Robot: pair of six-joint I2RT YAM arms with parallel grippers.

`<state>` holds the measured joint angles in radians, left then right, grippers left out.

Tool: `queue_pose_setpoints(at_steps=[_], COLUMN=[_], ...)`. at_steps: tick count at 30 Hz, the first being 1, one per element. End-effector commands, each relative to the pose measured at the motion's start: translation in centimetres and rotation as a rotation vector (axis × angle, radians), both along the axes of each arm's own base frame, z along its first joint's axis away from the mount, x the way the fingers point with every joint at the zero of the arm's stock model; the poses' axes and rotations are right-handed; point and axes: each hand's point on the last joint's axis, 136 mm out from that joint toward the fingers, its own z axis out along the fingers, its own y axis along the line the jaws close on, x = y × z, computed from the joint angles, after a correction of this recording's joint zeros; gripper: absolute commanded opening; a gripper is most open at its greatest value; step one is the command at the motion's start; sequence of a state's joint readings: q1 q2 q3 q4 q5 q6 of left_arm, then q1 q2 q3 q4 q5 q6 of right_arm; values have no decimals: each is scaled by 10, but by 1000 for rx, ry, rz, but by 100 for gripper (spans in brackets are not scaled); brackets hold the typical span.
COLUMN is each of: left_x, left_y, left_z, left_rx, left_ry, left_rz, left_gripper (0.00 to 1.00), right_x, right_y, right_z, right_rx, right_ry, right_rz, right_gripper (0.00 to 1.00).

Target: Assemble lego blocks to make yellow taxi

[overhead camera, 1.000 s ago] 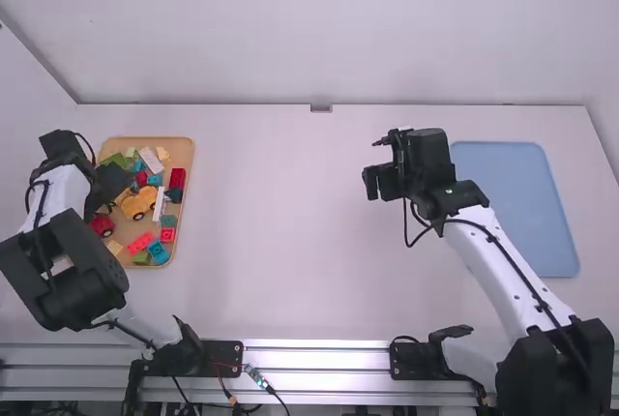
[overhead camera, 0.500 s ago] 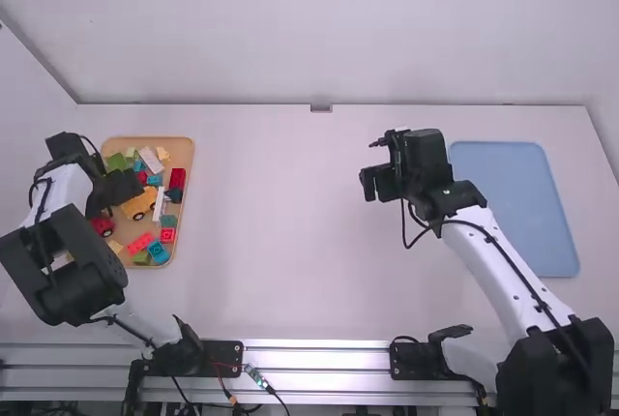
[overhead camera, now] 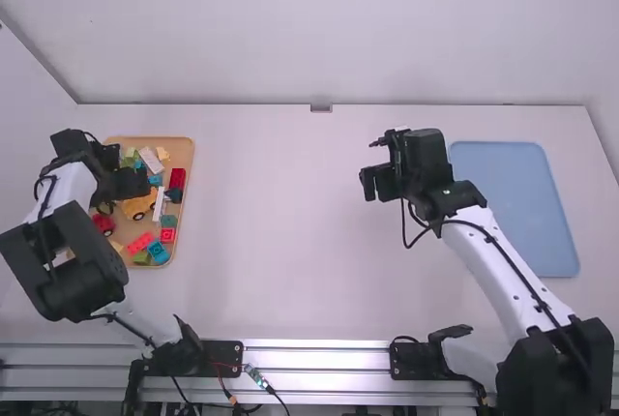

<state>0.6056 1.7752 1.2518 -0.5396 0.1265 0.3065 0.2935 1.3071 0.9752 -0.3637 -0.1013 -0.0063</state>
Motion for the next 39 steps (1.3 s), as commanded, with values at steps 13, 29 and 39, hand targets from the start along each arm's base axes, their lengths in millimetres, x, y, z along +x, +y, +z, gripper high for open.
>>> queue_pose_setpoints(at_steps=[13,29,39], left_x=[13,10,5], left_y=[-12,-22,-15], left_z=[-28,-39,-52], left_rx=[63,44,40], left_ry=[36,40,2], left_rz=[-396,-502,-463], left_gripper=[99,98,99], right_x=[15,19,16], right_y=[-15,-9,-10], right_z=[16,22,35], right_rx=[12,28,23], right_ry=[-44,-75,-54], right_rz=[-51,-41,-44], right_gripper=[99,99,99])
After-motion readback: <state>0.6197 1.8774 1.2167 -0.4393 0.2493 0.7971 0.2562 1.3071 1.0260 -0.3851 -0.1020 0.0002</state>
